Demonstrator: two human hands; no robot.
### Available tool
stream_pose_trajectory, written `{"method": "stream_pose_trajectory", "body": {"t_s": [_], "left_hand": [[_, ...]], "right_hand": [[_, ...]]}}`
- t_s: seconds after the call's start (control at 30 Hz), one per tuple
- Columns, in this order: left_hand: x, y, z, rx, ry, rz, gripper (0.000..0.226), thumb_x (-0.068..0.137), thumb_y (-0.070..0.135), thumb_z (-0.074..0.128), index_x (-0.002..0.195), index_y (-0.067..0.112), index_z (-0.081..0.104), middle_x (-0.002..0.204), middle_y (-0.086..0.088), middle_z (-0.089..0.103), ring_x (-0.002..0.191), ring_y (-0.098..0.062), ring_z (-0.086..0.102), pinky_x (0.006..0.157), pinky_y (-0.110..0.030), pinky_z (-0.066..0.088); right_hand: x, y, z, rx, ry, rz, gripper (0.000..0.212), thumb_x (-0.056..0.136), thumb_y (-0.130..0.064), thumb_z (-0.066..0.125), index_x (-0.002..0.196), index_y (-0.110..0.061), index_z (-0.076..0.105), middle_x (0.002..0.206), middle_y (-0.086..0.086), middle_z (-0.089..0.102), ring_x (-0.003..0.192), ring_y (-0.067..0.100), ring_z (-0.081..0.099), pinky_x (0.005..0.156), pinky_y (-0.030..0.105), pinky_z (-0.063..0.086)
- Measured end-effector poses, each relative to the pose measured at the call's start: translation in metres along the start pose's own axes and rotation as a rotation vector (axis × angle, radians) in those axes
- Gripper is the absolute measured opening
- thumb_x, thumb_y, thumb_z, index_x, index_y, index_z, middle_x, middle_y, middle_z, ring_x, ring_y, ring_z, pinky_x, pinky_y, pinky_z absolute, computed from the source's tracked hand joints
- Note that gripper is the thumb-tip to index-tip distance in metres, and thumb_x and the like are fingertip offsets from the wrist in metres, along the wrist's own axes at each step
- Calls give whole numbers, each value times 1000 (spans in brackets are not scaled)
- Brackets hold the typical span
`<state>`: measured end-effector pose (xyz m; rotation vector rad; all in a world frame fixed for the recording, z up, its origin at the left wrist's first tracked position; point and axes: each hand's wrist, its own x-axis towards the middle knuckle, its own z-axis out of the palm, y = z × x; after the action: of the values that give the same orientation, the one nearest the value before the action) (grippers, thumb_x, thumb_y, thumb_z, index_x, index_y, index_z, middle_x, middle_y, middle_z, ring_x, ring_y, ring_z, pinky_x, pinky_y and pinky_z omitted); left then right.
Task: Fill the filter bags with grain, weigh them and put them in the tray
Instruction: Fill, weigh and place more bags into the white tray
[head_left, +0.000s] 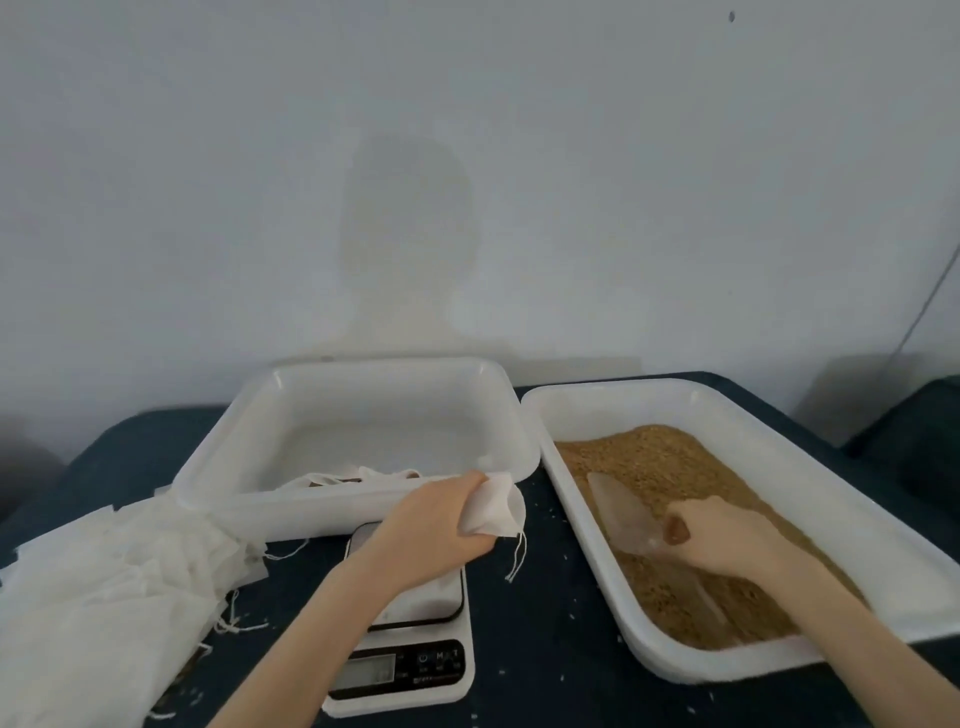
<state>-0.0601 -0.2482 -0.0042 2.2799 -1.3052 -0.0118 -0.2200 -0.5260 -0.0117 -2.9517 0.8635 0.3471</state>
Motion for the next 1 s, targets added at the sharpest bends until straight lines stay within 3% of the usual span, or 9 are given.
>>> {"method": "stream_pose_trajectory", "body": {"t_s": [0.13,0.3,0.4,0.5,0.57,0.67,0.77,0.83,1.0], "left_hand": [[-2,3,10,-77,-27,-14,22,80,34,60,99,33,50,81,12,58,75,-11,54,65,-22,40],[-7,2,16,-76,-55,-11,18,80,33,60,94,35,48,80,12,56,78,-13,56,70,-25,43],[-8,-1,18,-25,-47,4,19,80,34,59,83,39,41,71,13,51,79,-15,58,70,-27,44],[-8,-3,19,-19,-46,6,17,80,36,59,86,36,44,73,13,53,75,-13,57,69,-27,45],[-9,-4,19,-14,-42,9,16,80,38,59,90,35,47,75,14,55,75,-12,57,70,-27,46],[-10,-7,18,-11,-43,8,15,79,40,57,86,39,44,74,16,54,76,-10,57,72,-30,48],[-12,-9,18,29,-46,0,17,80,41,56,79,40,40,72,18,52,74,-9,55,74,-30,49],[-13,-10,19,77,-23,0,22,81,42,56,73,40,36,68,17,48,73,-9,53,76,-30,48],[-17,-10,19,32,-64,-11,17,81,42,58,93,35,48,78,15,55,75,-9,53,71,-24,46]], "right_hand": [[6,2,8,-28,-1,-24,35,87,-59,51,106,-29,51,88,-12,55,80,8,57,64,26,46],[8,11,7,-30,71,33,23,96,-32,53,108,-17,39,83,-5,57,74,12,60,55,24,45],[11,10,9,77,23,27,31,98,-41,46,119,-18,43,93,-5,60,78,10,60,69,26,51],[12,5,12,67,-46,-16,46,82,-58,58,115,-27,51,98,-11,61,84,7,60,79,28,54],[11,4,11,18,-77,-28,42,76,-54,67,108,-29,56,94,-13,61,84,7,60,72,24,51],[11,7,6,47,-93,-33,8,88,-36,57,89,-29,55,87,-11,61,76,6,60,61,18,45],[9,15,-8,0,-25,-18,13,90,-33,57,81,-33,47,85,-13,58,75,0,57,64,15,48],[8,25,-21,-88,37,20,10,87,-31,61,83,-33,51,83,-14,57,73,-2,54,60,12,46],[4,48,-44,-294,6,128,14,83,-18,60,92,-27,67,81,-8,64,68,4,63,65,20,56]]}}
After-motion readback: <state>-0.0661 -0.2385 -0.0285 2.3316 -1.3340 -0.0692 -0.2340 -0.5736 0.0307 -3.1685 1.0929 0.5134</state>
